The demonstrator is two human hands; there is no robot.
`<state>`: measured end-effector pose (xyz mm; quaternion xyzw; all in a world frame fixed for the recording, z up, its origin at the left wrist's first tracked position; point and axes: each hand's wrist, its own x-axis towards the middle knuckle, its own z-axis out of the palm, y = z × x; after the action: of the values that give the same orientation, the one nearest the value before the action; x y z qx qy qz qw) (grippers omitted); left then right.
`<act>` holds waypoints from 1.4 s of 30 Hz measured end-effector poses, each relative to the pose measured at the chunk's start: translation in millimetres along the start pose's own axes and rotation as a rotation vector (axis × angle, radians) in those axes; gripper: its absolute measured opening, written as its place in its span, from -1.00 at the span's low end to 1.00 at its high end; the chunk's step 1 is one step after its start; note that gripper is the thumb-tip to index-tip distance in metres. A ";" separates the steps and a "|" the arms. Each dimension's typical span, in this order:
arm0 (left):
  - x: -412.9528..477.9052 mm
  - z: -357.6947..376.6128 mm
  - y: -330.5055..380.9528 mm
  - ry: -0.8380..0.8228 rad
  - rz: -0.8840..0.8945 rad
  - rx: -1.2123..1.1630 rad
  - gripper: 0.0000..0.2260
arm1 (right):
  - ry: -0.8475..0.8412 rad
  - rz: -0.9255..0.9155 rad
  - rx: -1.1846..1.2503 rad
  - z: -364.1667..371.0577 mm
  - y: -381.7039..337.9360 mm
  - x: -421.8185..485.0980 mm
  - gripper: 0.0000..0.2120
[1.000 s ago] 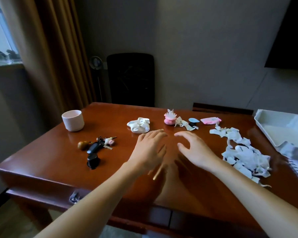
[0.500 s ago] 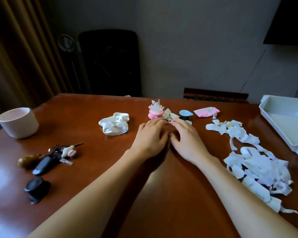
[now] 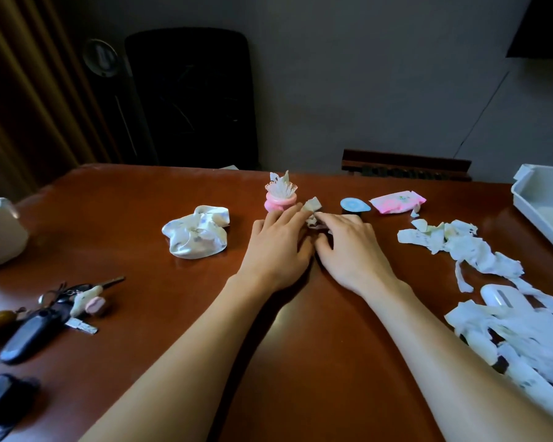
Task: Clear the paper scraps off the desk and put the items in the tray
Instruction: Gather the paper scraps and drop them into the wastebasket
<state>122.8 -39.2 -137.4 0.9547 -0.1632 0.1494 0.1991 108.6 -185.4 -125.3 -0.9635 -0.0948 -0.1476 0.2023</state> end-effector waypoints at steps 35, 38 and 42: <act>10.0 -0.2 26.1 -0.121 -0.058 -0.117 -0.50 | 0.212 0.151 0.371 -8.4 10.4 -10.4 -0.64; 13.8 7.6 40.7 -0.131 -0.096 -0.086 -0.51 | 0.144 0.167 0.258 -20.2 14.3 -18.7 -0.63; 12.9 14.0 55.3 -0.162 -0.073 0.017 -0.56 | 0.000 0.160 0.036 -46.8 19.6 -33.9 -0.60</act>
<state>117.0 -96.4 -126.8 0.9707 -0.1425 0.0656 0.1823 70.0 -226.8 -102.4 -0.9642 -0.0201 -0.1294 0.2306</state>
